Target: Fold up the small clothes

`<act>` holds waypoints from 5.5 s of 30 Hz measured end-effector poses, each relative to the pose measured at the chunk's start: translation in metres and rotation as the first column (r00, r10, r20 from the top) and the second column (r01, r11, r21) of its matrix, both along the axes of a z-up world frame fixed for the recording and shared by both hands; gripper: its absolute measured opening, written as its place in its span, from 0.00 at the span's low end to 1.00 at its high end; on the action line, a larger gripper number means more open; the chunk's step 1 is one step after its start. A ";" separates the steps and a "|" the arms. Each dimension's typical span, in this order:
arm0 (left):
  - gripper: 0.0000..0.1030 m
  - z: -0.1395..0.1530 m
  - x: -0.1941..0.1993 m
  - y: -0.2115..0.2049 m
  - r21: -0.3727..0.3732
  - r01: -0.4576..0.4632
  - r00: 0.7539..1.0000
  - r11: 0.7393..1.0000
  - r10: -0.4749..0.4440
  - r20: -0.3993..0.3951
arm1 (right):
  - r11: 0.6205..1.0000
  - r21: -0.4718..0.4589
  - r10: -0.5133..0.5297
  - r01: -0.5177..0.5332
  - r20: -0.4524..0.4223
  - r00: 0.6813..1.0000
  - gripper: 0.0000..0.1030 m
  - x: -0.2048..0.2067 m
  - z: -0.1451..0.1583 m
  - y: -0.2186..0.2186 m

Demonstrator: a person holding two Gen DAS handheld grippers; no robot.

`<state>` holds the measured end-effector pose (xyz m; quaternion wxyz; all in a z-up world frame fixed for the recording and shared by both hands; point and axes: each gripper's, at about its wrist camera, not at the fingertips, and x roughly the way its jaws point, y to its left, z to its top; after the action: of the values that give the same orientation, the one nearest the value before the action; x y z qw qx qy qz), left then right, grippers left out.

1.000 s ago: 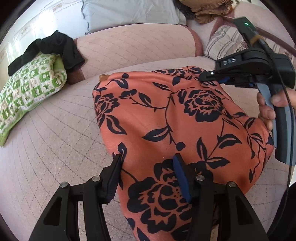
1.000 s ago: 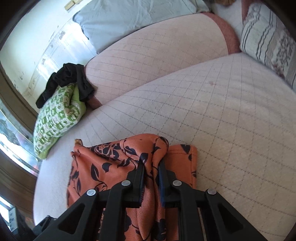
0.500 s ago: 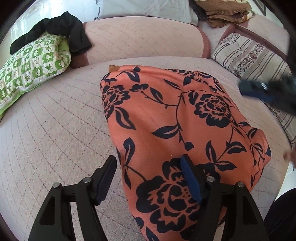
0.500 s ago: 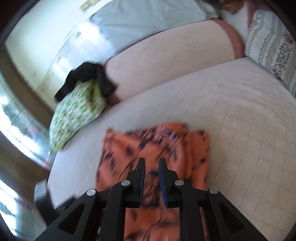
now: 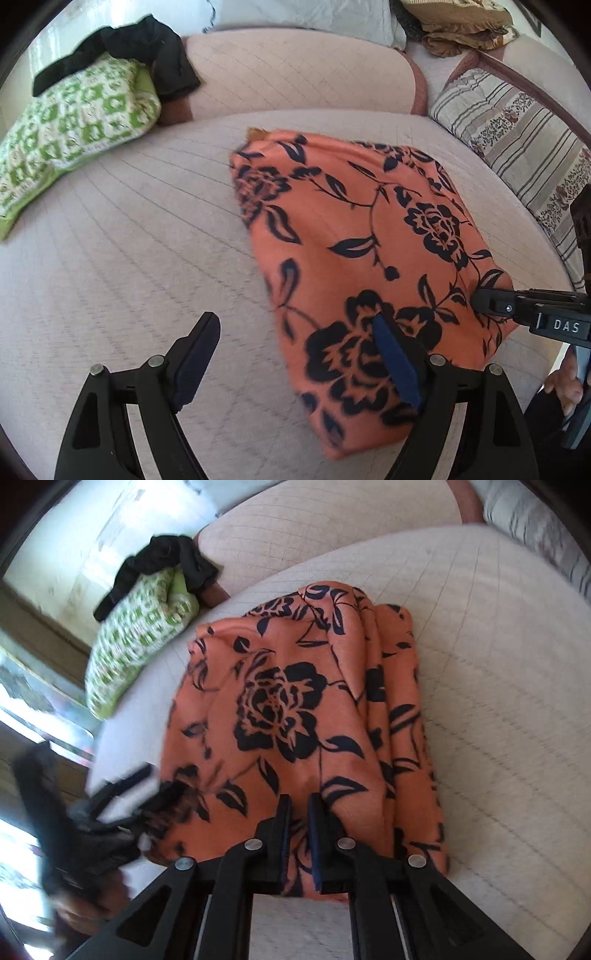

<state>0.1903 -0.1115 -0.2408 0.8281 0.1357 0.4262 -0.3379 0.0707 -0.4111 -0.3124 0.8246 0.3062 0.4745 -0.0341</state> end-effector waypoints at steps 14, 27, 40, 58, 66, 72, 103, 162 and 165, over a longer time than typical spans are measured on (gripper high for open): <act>0.88 -0.012 -0.004 -0.001 0.017 0.012 0.996 1.000 -0.013 0.085 | 0.995 -0.098 -0.010 0.013 0.035 0.999 0.15 0.104 0.039 -0.008; 0.90 -0.017 0.007 -0.004 0.000 0.004 0.998 1.000 -0.004 0.066 | 0.998 -0.033 -0.059 0.059 -0.018 0.998 0.09 0.173 -0.004 -0.040; 0.91 -0.020 0.011 -0.007 -0.002 -0.010 0.998 1.000 0.010 0.064 | 0.987 -0.120 0.120 -0.108 0.099 0.988 0.15 0.192 0.024 0.026; 0.91 -0.020 0.006 -0.006 -0.008 -0.040 0.997 0.999 0.040 0.066 | 0.995 -0.097 0.013 -0.008 0.054 0.998 0.13 0.112 0.051 0.000; 0.92 -0.021 0.004 -0.002 -0.012 -0.047 0.997 0.999 0.047 0.064 | 0.999 -0.010 -0.035 0.035 -0.035 0.999 0.14 0.046 0.022 -0.002; 0.92 -0.022 0.000 0.002 -0.020 -0.061 0.995 0.998 0.062 0.075 | 0.999 0.030 -0.037 0.037 0.000 0.999 0.14 0.037 0.010 -0.004; 0.99 -0.018 -0.012 0.002 0.138 -0.195 0.967 0.971 0.214 -0.139 | 0.953 0.299 -0.066 0.044 0.061 0.996 0.47 0.015 0.003 -0.053; 0.41 -0.017 0.002 -0.099 0.038 -0.113 0.987 0.993 0.116 -0.115 | 0.980 0.191 0.036 -0.063 0.142 0.989 0.48 0.046 -0.021 -0.044; 0.40 -0.009 -0.007 -0.079 0.052 -0.112 0.990 0.992 0.116 -0.083 | 0.982 0.168 0.053 -0.082 0.170 0.984 0.47 0.044 -0.014 -0.039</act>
<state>0.1833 -0.1910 -0.2503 0.8236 0.1160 0.4764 -0.2851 0.1150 -0.4503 -0.3265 0.8317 0.3626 0.4161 0.0609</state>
